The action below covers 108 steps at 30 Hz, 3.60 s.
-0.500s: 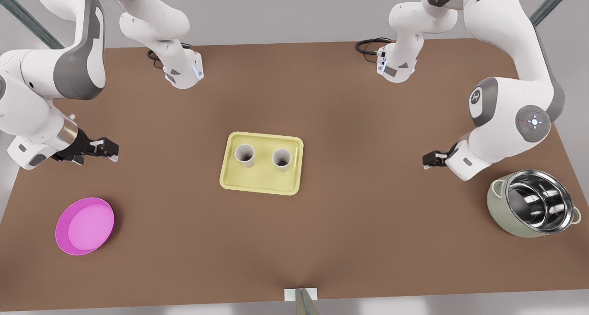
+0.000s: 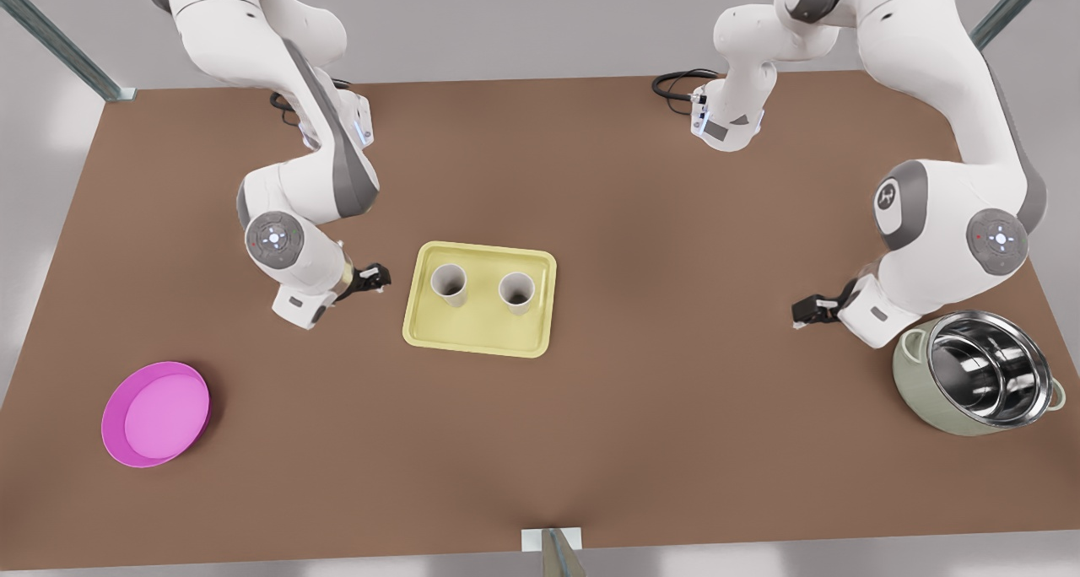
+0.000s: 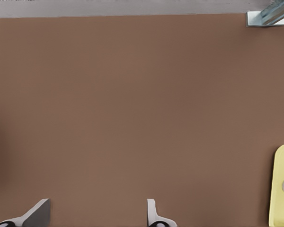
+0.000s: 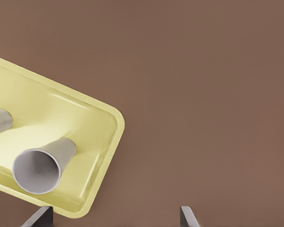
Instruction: Use the left arm to pick up the white IKEA cup from the tray and place it on the middle-left position; use the right arm to pick up the white IKEA cup from the tray and place it on the middle-right position
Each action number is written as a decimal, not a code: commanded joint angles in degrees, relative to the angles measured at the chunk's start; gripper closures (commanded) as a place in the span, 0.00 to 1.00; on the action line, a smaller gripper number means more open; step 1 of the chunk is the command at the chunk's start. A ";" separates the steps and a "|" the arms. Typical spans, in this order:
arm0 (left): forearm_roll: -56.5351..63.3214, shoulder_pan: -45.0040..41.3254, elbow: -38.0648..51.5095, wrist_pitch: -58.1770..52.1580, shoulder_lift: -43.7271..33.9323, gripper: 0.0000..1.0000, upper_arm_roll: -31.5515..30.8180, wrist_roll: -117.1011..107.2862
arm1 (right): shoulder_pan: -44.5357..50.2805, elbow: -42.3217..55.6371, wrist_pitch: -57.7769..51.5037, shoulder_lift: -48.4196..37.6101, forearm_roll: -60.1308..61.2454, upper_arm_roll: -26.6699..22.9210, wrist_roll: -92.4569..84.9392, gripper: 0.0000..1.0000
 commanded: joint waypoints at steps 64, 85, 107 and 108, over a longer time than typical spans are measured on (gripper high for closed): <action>3.59 -31.96 1.71 11.77 10.01 0.00 -3.07 -48.08 | -25.87 4.18 17.33 21.29 0.22 0.19 -22.75 0.09; 5.70 -42.42 -3.39 25.83 19.85 0.00 -2.99 -55.11 | -25.70 18.59 -24.41 -6.83 -0.22 1.86 -13.78 0.00; 7.72 -43.21 -8.31 35.76 21.52 0.11 -2.37 -57.57 | -25.79 21.75 -15.10 -4.29 -0.48 1.69 -12.20 0.00; 7.72 -43.13 -8.23 35.76 21.52 0.21 -2.28 -57.57 | -25.79 21.67 -15.10 -4.29 -0.48 1.69 -12.11 0.00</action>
